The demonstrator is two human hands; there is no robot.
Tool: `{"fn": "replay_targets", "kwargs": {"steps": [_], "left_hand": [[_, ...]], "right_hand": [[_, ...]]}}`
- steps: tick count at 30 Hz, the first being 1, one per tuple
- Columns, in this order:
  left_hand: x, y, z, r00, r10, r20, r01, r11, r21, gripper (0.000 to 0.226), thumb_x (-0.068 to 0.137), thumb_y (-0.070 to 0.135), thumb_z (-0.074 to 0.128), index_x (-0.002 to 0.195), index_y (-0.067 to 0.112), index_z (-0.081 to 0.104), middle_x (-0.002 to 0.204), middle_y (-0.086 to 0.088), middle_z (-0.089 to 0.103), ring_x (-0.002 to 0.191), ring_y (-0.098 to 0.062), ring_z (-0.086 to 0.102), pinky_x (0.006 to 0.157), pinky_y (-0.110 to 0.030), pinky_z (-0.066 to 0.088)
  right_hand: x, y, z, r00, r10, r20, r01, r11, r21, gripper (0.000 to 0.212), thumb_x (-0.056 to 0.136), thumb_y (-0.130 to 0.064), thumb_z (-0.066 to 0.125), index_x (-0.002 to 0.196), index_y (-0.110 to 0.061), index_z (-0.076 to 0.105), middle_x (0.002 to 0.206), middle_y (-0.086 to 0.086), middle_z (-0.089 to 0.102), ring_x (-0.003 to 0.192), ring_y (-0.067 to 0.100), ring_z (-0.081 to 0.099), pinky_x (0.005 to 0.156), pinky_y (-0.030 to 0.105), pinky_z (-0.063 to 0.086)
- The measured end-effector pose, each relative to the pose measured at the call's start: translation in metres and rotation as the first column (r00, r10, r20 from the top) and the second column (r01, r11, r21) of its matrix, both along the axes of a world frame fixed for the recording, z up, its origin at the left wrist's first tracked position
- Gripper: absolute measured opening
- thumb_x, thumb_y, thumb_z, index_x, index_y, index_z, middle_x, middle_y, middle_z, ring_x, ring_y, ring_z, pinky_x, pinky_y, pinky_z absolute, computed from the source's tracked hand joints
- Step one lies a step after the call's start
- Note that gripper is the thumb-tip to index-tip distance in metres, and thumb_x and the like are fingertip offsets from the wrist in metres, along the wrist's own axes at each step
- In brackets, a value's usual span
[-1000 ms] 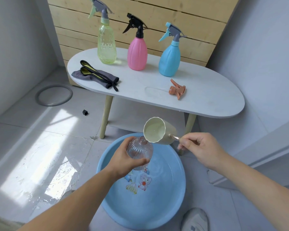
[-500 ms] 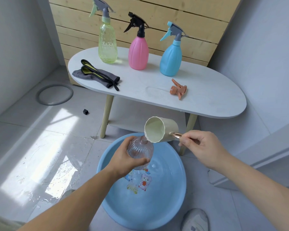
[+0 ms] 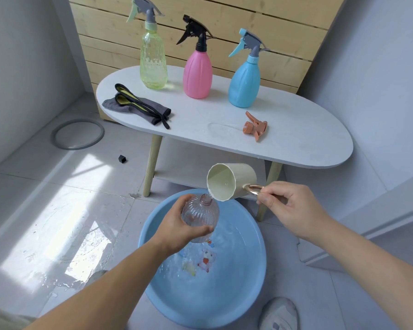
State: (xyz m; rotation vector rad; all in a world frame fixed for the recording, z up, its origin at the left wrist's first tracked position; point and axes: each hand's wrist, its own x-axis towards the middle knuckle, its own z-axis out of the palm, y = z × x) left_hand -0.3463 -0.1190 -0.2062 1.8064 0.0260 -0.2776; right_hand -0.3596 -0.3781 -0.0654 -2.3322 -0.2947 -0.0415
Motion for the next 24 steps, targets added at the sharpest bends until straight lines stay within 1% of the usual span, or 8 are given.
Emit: {"fn": "replay_targets", "kwargs": {"steps": [2, 4, 7, 9, 11, 13, 18, 24], "left_hand": [[-0.0002, -0.0002, -0.001, 1.0, -0.002, -0.006, 0.002, 1.0, 0.006, 0.101, 0.048, 0.055, 0.093, 0.139, 0.039, 0.052, 0.134, 0.014, 0.061, 0.124, -0.011, 0.06, 0.11, -0.042, 0.051], [0.0, 0.0, -0.002, 1.0, -0.002, -0.006, 0.002, 1.0, 0.012, 0.101, 0.049, 0.055, 0.093, 0.139, 0.039, 0.051, 0.134, 0.014, 0.061, 0.125, -0.011, 0.059, 0.111, -0.042, 0.051], [-0.0002, 0.0002, -0.0027, 1.0, 0.002, -0.012, -0.002, 1.0, 0.011, 0.101, 0.049, 0.055, 0.093, 0.139, 0.04, 0.051, 0.134, 0.015, 0.061, 0.126, -0.011, 0.059, 0.11, -0.04, 0.051], [-0.0001, 0.0003, -0.003, 1.0, 0.0, -0.015, 0.0, 1.0, 0.009, 0.101, 0.049, 0.055, 0.093, 0.139, 0.04, 0.051, 0.134, 0.015, 0.061, 0.125, -0.012, 0.059, 0.11, -0.04, 0.051], [0.0002, 0.0004, -0.0037, 1.0, -0.001, -0.017, 0.002, 1.0, 0.01, 0.101, 0.049, 0.055, 0.094, 0.139, 0.041, 0.051, 0.135, 0.015, 0.061, 0.125, -0.011, 0.059, 0.11, -0.043, 0.051], [0.0002, 0.0007, -0.0042, 1.0, 0.001, -0.018, -0.001, 1.0, 0.009, 0.103, 0.048, 0.055, 0.094, 0.14, 0.04, 0.051, 0.135, 0.015, 0.06, 0.126, -0.011, 0.058, 0.111, -0.042, 0.05], [-0.0001, 0.0011, -0.0045, 1.0, -0.002, -0.012, 0.003, 1.0, 0.017, 0.102, 0.049, 0.054, 0.093, 0.14, 0.039, 0.051, 0.135, 0.015, 0.06, 0.126, -0.01, 0.058, 0.111, -0.039, 0.049], [-0.0001, 0.0017, -0.0057, 1.0, -0.002, -0.013, 0.002, 1.0, 0.018, 0.101, 0.052, 0.048, 0.095, 0.142, 0.037, 0.05, 0.135, 0.014, 0.06, 0.125, -0.011, 0.057, 0.106, -0.031, 0.048]], "right_hand": [[0.0006, -0.0006, 0.0001, 1.0, 0.014, 0.018, -0.013, 1.0, -0.012, 0.029, 0.092, -0.018, 0.066, 0.074, -0.04, 0.068, 0.078, -0.011, 0.068, 0.076, 0.013, 0.061, 0.071, 0.023, 0.045], [0.0012, -0.0011, 0.0001, 0.999, 0.02, 0.032, -0.019, 1.0, -0.024, 0.031, 0.093, -0.019, 0.066, 0.074, -0.044, 0.066, 0.078, -0.01, 0.068, 0.078, 0.015, 0.062, 0.076, 0.033, 0.048], [0.002, -0.0011, -0.0008, 0.997, 0.034, 0.063, -0.032, 0.999, -0.034, 0.029, 0.093, -0.021, 0.065, 0.075, -0.044, 0.066, 0.079, -0.009, 0.068, 0.08, 0.018, 0.063, 0.078, 0.04, 0.05], [0.0027, -0.0008, -0.0011, 0.996, 0.043, 0.083, -0.039, 0.998, -0.041, 0.024, 0.093, -0.022, 0.065, 0.076, -0.039, 0.068, 0.077, -0.007, 0.067, 0.078, 0.019, 0.062, 0.076, 0.043, 0.05], [0.0031, -0.0005, -0.0015, 0.995, 0.047, 0.089, -0.043, 0.998, -0.053, 0.02, 0.093, -0.02, 0.066, 0.076, -0.029, 0.071, 0.075, -0.006, 0.065, 0.076, 0.019, 0.061, 0.074, 0.044, 0.049], [0.003, -0.0004, -0.0012, 0.995, 0.052, 0.088, -0.046, 0.996, -0.072, 0.017, 0.093, -0.018, 0.066, 0.077, -0.023, 0.072, 0.073, -0.005, 0.064, 0.077, 0.018, 0.06, 0.074, 0.043, 0.049], [0.0033, -0.0001, -0.0002, 0.992, 0.069, 0.104, -0.059, 0.994, -0.094, 0.018, 0.093, -0.018, 0.066, 0.077, -0.024, 0.071, 0.071, -0.01, 0.061, 0.077, 0.015, 0.058, 0.073, 0.035, 0.048], [0.0046, -0.0004, -0.0001, 0.987, 0.087, 0.138, -0.065, 0.985, -0.159, 0.019, 0.09, -0.033, 0.058, 0.077, -0.024, 0.07, 0.071, -0.011, 0.061, 0.078, 0.013, 0.057, 0.075, 0.03, 0.045]]}}
